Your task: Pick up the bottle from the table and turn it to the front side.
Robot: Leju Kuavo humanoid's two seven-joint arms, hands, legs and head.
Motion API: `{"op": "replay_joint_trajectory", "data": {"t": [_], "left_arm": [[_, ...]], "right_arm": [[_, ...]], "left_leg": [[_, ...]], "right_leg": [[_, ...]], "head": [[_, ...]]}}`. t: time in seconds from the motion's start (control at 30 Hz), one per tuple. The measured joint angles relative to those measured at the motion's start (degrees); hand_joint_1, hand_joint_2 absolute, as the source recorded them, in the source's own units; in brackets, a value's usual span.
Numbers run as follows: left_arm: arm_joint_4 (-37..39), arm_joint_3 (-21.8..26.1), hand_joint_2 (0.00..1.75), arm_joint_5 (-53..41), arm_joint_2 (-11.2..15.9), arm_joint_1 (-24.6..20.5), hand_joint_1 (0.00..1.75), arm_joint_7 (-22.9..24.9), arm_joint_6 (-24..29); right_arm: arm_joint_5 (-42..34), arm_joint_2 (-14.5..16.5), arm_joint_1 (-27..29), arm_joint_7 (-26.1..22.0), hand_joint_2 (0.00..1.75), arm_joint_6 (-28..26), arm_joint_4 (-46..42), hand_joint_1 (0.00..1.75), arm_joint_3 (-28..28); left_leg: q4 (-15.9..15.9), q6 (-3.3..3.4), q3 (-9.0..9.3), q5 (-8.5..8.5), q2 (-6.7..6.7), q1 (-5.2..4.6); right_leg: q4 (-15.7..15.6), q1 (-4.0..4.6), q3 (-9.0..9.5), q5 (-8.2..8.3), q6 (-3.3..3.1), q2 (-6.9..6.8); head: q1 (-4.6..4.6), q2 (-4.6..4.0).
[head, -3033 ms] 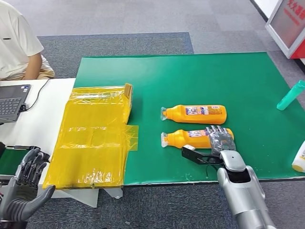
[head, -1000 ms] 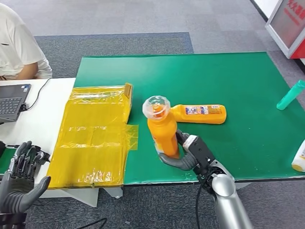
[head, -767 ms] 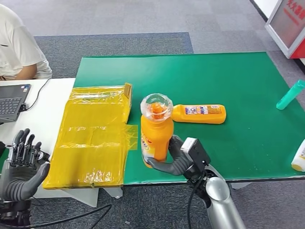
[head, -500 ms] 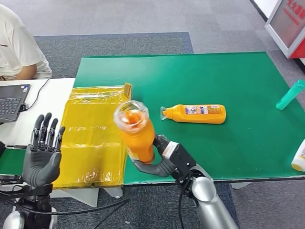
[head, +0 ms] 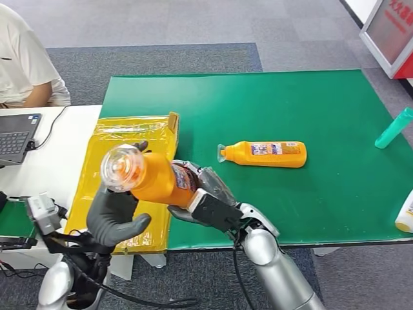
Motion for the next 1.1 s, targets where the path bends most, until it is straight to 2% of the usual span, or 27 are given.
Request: {"op": "replay_joint_trajectory", "data": {"t": [0.2,0.47,0.5,0.6,0.67,0.8,1.0,1.07,1.1], "left_arm": [[3.72,-6.69,1.75,-8.68,1.89,-3.96,0.0,-0.39,3.75],[5.09,-9.15,1.75,-16.64,2.66,-6.35,0.0,-1.5,5.97],[5.13,-9.21,1.75,-17.37,2.51,-6.6,0.11,-1.18,5.96],[5.13,-9.44,1.75,-19.62,2.29,-6.98,0.58,-0.55,5.93],[5.13,-9.58,1.75,-20.88,2.23,-7.02,0.63,-0.49,5.93],[5.13,-9.68,1.75,-21.97,2.08,-7.14,1.75,-0.48,5.94],[5.13,-9.76,1.75,-22.07,1.8,-7.56,1.75,-0.53,5.97],[5.13,-9.76,1.75,-22.06,1.73,-7.54,1.75,-0.79,6.09],[5.13,-9.76,1.75,-22.12,1.64,-7.48,1.75,-1.0,6.35]], "right_arm": [[3.75,-0.05,0.25,-0.49,1.75,-1.57,1.71,1.75,0.32],[4.71,-0.27,0.33,0.48,1.75,-1.55,1.42,1.75,0.05],[4.66,-0.34,0.36,0.68,1.75,-1.49,1.17,1.75,0.02],[4.6,-0.64,0.64,1.06,1.75,-1.38,0.35,1.75,0.01],[4.5,-0.84,0.88,1.15,1.75,-1.32,-0.17,1.75,-0.07],[4.36,-1.14,1.29,1.16,1.75,-0.93,-1.14,1.75,-0.4],[4.36,-1.29,1.95,1.16,1.75,-0.76,-2.13,1.75,-0.6],[4.35,-1.29,2.12,1.32,1.75,-0.84,-2.53,1.69,-0.81],[4.42,-1.29,2.17,1.52,1.75,-0.96,-2.7,1.49,-0.91]], "left_leg": [[0.0,0.0,-0.01,0.01,0.0,0.0],[0.0,-0.02,-0.01,0.01,0.0,0.0],[0.0,-0.01,-0.02,0.01,0.0,0.0],[0.0,-0.01,-0.02,0.01,0.0,0.0],[0.0,-0.01,-0.02,0.01,0.0,0.0],[0.0,-0.02,-0.02,0.01,0.0,0.0],[0.0,-0.02,-0.03,0.02,0.0,0.01],[0.0,-0.02,-0.03,0.02,0.0,0.01],[0.0,-0.02,-0.03,0.01,0.0,0.01]], "right_leg": [[0.0,0.0,0.0,0.02,-0.02,0.01],[0.01,0.0,-0.04,0.02,-0.02,0.01],[0.01,0.0,-0.04,0.02,-0.02,0.01],[0.01,0.0,-0.03,0.02,-0.02,0.01],[0.01,0.0,-0.03,0.02,-0.02,0.01],[0.01,0.01,-0.03,0.02,-0.02,0.0],[0.01,0.01,-0.02,0.02,-0.02,0.0],[0.01,0.01,-0.02,0.02,-0.02,0.0],[0.01,0.01,-0.02,0.02,-0.02,0.0]], "head": [[-0.01,-0.01],[0.0,0.0],[0.01,0.0],[0.01,0.0],[0.0,0.0],[0.01,0.0],[0.0,-0.01],[0.01,-0.01],[0.0,-0.01]]}}
